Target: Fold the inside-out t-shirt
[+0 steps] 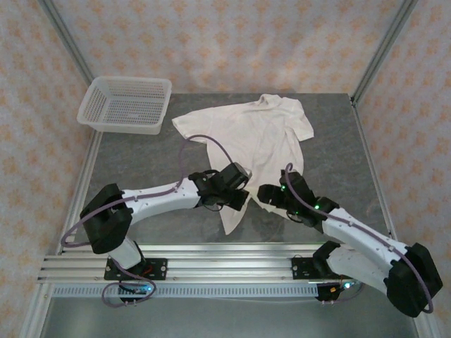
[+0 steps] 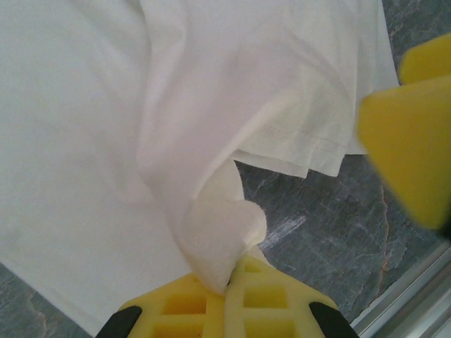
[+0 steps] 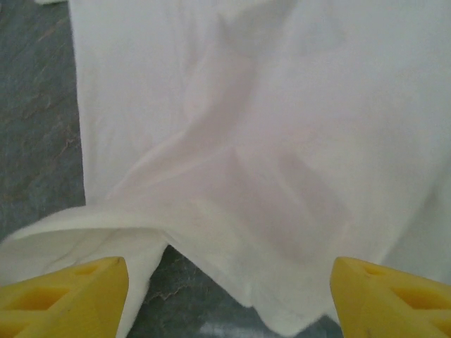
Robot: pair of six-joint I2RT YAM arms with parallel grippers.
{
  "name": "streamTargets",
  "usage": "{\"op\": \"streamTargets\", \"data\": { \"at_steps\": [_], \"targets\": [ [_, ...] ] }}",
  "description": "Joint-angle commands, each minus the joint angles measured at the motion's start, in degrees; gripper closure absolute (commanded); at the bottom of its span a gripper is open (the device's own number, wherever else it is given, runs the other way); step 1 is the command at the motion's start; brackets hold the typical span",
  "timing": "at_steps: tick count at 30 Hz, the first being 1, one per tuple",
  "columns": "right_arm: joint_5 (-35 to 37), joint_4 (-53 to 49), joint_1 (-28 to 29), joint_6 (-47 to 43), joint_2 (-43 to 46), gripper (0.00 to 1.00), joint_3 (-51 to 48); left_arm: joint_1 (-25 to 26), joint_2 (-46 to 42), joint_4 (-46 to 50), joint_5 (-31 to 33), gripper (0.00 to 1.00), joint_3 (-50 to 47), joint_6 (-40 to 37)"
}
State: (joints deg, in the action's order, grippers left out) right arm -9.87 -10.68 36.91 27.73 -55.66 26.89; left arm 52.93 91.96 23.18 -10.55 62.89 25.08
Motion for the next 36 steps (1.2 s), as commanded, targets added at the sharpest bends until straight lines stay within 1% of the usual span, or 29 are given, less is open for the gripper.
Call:
{"op": "streamTargets", "data": {
  "at_steps": [1,3,5,6,7,8,9,11,14,16,17,19,21,23,26,28,29,32,34,36],
  "targets": [
    [-1.7,11.6,1.8,-9.3,-3.6,0.23,-1.3,-1.1,-2.6,1.7,0.0,1.00,-0.7,-1.0],
    [-1.0,10.4,2.6,-9.1,-6.7,0.23,-0.8,-1.5,-3.0,1.5,-0.1,1.00,-1.0,-0.6],
    [1.6,8.9,3.7,-8.2,-9.4,0.21,-0.3,-1.9,-3.6,1.0,-0.3,1.00,-1.4,-0.3],
    [4.0,8.0,4.1,-7.4,-10.6,0.21,0.0,-2.0,-3.8,0.8,-0.6,1.00,-1.6,-0.2],
    [7.9,6.4,4.2,-5.4,-11.8,0.22,0.5,-2.0,-3.8,0.6,-0.6,1.00,-1.7,-0.2],
    [11.1,5.1,4.2,-3.6,-11.8,0.26,0.9,-2.0,-3.7,0.8,-0.6,1.00,-1.6,-0.2],
    [13.4,4.5,4.2,-2.3,-13.3,0.31,1.0,-2.1,-3.6,1.1,-0.4,1.00,-1.4,-0.3],
    [15.5,3.9,4.2,-1.3,-14.2,0.41,1.0,-2.2,-3.5,1.7,-0.1,1.00,-1.3,-0.4],
    [18.1,2.2,4.2,-0.5,-15.0,0.61,1.1,-2.4,-3.9,1.7,-0.1,1.00,-1.8,-0.5],
    [19.0,1.3,4.2,-0.1,-14.1,0.77,1.0,-2.7,-4.1,2.0,0.3,1.00,-1.9,-0.5],
    [19.1,1.2,4.2,0.0,-13.5,0.83,0.7,-2.8,-4.1,2.2,0.6,1.00,-1.9,-0.5],
    [19.5,1.1,4.2,-0.3,-12.5,1.00,0.0,-3.1,-4.3,2.2,1.0,1.00,-2.1,-0.4],
    [20.0,-1.7,4.1,0.0,-8.5,1.00,0.4,-3.5,-4.2,2.5,1.6,1.00,-2.3,-0.5],
    [19.0,-5.6,4.1,-0.4,-5.3,1.00,1.7,-3.8,-3.7,4.0,4.0,1.00,-2.0,-0.8],
    [15.9,-10.7,4.1,-1.8,-0.3,1.00,4.6,-3.9,-1.9,6.5,8.8,0.92,-1.0,-2.9],
    [14.0,-13.3,4.1,-2.6,2.6,1.00,6.6,-3.9,-1.0,6.3,10.1,0.80,-0.9,-4.4],
    [13.3,-14.2,4.0,-2.9,3.5,1.00,7.5,-3.9,-0.9,5.9,9.8,0.76,-0.8,-4.9],
    [12.4,-17.7,3.5,-3.7,4.6,1.00,10.6,-3.9,-2.1,3.8,7.6,0.60,-1.0,-6.9],
    [11.7,-19.6,3.0,-3.9,4.4,1.00,12.7,-3.9,-3.7,0.6,3.9,0.48,-1.8,-8.9],
    [10.6,-19.4,2.7,-4.2,4.4,1.00,13.8,-3.5,-5.3,-4.2,-1.4,0.41,-3.2,-11.3]
  ]
}}
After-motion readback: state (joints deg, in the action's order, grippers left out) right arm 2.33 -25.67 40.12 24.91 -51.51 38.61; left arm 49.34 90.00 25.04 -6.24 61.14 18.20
